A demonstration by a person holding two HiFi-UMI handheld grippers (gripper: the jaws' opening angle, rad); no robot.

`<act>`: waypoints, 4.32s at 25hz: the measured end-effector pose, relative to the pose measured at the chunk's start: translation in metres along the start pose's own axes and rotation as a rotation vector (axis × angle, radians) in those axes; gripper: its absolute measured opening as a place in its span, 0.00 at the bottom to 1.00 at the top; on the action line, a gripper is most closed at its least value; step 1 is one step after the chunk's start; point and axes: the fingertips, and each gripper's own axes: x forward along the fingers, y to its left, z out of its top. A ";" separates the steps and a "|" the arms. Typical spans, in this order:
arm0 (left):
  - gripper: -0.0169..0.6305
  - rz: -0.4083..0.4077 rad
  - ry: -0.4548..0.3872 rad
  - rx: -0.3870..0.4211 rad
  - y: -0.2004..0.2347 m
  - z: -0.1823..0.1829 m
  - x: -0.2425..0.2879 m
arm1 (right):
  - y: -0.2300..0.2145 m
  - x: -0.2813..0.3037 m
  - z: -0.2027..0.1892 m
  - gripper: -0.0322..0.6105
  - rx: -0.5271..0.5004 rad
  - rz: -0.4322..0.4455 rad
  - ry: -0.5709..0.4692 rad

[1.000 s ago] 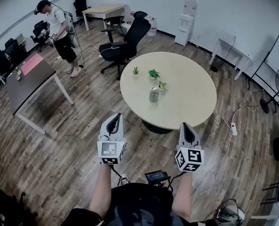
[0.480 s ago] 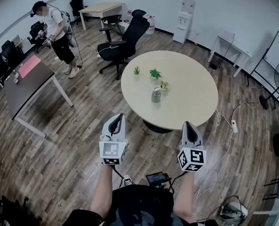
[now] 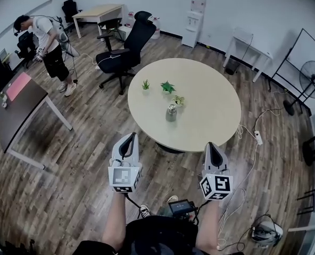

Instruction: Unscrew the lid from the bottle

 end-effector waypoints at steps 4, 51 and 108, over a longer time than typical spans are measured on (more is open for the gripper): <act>0.03 -0.005 0.007 0.014 0.000 0.004 0.031 | -0.018 0.028 -0.003 0.06 0.034 -0.006 -0.007; 0.63 -0.115 -0.004 0.005 -0.010 -0.019 0.270 | -0.107 0.265 -0.016 0.06 0.003 0.085 0.051; 0.60 -0.328 0.471 0.058 -0.093 -0.252 0.343 | -0.094 0.253 -0.064 0.06 -0.008 0.155 0.193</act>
